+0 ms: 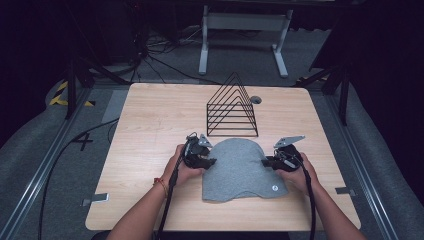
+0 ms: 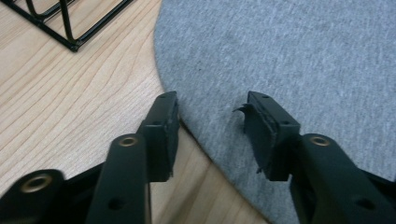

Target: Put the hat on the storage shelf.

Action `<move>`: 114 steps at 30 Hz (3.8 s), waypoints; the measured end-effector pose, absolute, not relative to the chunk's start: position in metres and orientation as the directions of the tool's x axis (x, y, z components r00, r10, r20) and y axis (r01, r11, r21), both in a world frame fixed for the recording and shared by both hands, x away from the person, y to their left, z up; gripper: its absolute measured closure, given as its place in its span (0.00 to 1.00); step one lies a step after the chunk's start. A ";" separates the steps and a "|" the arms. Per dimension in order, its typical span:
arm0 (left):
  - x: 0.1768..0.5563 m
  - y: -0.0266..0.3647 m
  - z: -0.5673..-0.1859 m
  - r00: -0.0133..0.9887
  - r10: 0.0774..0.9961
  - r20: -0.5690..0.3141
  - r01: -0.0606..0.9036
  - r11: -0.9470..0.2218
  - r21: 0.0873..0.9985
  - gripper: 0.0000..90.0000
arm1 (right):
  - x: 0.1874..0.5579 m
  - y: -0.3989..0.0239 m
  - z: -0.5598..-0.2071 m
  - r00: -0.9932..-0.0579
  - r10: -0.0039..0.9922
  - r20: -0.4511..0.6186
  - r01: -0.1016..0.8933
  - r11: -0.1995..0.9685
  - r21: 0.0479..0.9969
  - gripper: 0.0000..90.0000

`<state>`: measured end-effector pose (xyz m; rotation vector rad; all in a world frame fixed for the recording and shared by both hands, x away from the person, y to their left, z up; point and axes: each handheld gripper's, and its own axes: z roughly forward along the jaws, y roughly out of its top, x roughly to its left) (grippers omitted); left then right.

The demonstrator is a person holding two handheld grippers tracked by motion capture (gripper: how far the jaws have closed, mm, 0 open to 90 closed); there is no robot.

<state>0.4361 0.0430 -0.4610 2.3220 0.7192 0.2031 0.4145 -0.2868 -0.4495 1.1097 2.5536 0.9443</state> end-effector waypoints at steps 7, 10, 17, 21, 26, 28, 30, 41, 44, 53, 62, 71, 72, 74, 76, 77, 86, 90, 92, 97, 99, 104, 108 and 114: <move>0.437 0.049 -0.462 0.853 0.513 -0.090 0.431 -0.599 0.675 0.94 | 0.408 -0.283 -0.448 -0.697 0.714 0.061 0.573 0.505 0.646 0.94; 0.436 0.050 -0.458 0.856 0.510 -0.080 0.421 -0.600 0.680 0.96 | 0.406 -0.284 -0.444 -0.701 0.711 0.061 0.560 0.495 0.664 0.94; 0.427 0.052 -0.436 0.876 0.480 -0.037 0.355 -0.591 0.725 0.97 | 0.394 -0.286 -0.417 -0.720 0.693 0.026 0.476 0.466 0.746 0.95; 0.422 0.054 -0.416 0.877 0.480 -0.007 0.314 -0.563 0.764 0.97 | 0.389 -0.288 -0.403 -0.723 0.690 0.016 0.439 0.442 0.782 0.97; 0.418 0.056 -0.383 0.887 0.461 0.033 0.251 -0.540 0.803 0.97 | 0.382 -0.291 -0.375 -0.730 0.684 -0.008 0.367 0.401 0.840 0.97; 0.419 0.057 -0.368 0.887 0.459 0.055 0.224 -0.529 0.818 0.97 | 0.382 -0.291 -0.372 -0.730 0.683 -0.010 0.360 0.398 0.844 0.97; 0.419 0.057 -0.355 0.888 0.455 0.069 0.204 -0.524 0.827 0.97 | 0.381 -0.291 -0.360 -0.733 0.680 -0.019 0.334 0.385 0.860 0.97; 0.437 0.053 -0.269 0.868 0.465 0.176 0.095 -0.502 0.859 0.97 | 0.390 -0.294 -0.288 -0.711 0.695 -0.105 0.201 0.345 0.917 0.97; 0.444 0.053 -0.249 0.861 0.465 0.204 0.066 -0.502 0.863 0.97 | 0.403 -0.294 -0.261 -0.698 0.706 -0.121 0.171 0.328 0.929 0.97; 0.484 0.057 -0.200 0.816 0.538 0.210 0.066 -0.448 0.892 0.97 | 0.437 -0.288 -0.220 -0.655 0.736 -0.170 0.133 0.334 0.933 0.97; 0.524 0.055 -0.185 0.780 0.590 0.210 0.091 -0.439 0.894 0.97 | 0.478 -0.275 -0.193 -0.628 0.752 -0.198 0.113 0.340 0.934 0.97; 0.551 0.052 -0.195 0.739 0.632 0.231 0.126 -0.467 0.875 0.97 | 0.515 -0.268 -0.204 -0.617 0.765 -0.186 0.153 0.348 0.925 0.97; 0.554 0.051 -0.196 0.739 0.632 0.233 0.128 -0.472 0.872 0.97 | 0.519 -0.267 -0.206 -0.615 0.767 -0.180 0.158 0.344 0.925 0.97; 0.558 0.049 -0.197 0.731 0.638 0.243 0.127 -0.478 0.869 0.97 | 0.525 -0.266 -0.209 -0.614 0.771 -0.169 0.168 0.336 0.927 0.97; 0.562 0.047 -0.199 0.730 0.638 0.244 0.129 -0.480 0.868 0.97 | 0.531 -0.265 -0.209 -0.609 0.775 -0.166 0.170 0.333 0.927 0.97; 0.564 0.046 -0.199 0.723 0.645 0.249 0.133 -0.483 0.865 0.97 | 0.533 -0.265 -0.209 -0.608 0.777 -0.163 0.174 0.331 0.927 0.97; 0.576 0.046 -0.210 0.709 0.671 0.217 0.163 -0.455 0.876 0.97 | 0.549 -0.261 -0.214 -0.601 0.785 -0.151 0.190 0.324 0.927 0.97; 0.578 0.045 -0.216 0.703 0.679 0.211 0.171 -0.449 0.877 0.97 | 0.552 -0.260 -0.220 -0.599 0.789 -0.137 0.203 0.315 0.927 0.97; 0.579 0.044 -0.222 0.710 0.675 0.200 0.183 -0.451 0.873 0.97 | 0.553 -0.259 -0.224 -0.600 0.788 -0.140 0.206 0.321 0.924 0.97; 0.577 0.045 -0.231 0.727 0.665 0.172 0.188 -0.433 0.881 0.97 | 0.553 -0.260 -0.230 -0.608 0.783 -0.133 0.212 0.321 0.923 0.97; 0.573 0.049 -0.230 0.730 0.666 0.150 0.189 -0.409 0.893 0.97 | 0.549 -0.261 -0.232 -0.611 0.780 -0.134 0.207 0.320 0.924 0.97; 0.561 0.052 -0.224 0.748 0.647 0.150 0.156 -0.390 0.907 0.97 | 0.542 -0.266 -0.231 -0.619 0.775 -0.130 0.192 0.310 0.931 0.97; 0.553 0.055 -0.225 0.766 0.628 0.141 0.141 -0.377 0.916 0.97 | 0.535 -0.269 -0.232 -0.628 0.768 -0.126 0.184 0.304 0.935 0.97; 0.541 0.064 -0.228 0.778 0.615 0.127 0.131 -0.356 0.925 0.97 | 0.524 -0.268 -0.234 -0.652 0.745 -0.141 0.158 0.315 0.936 0.97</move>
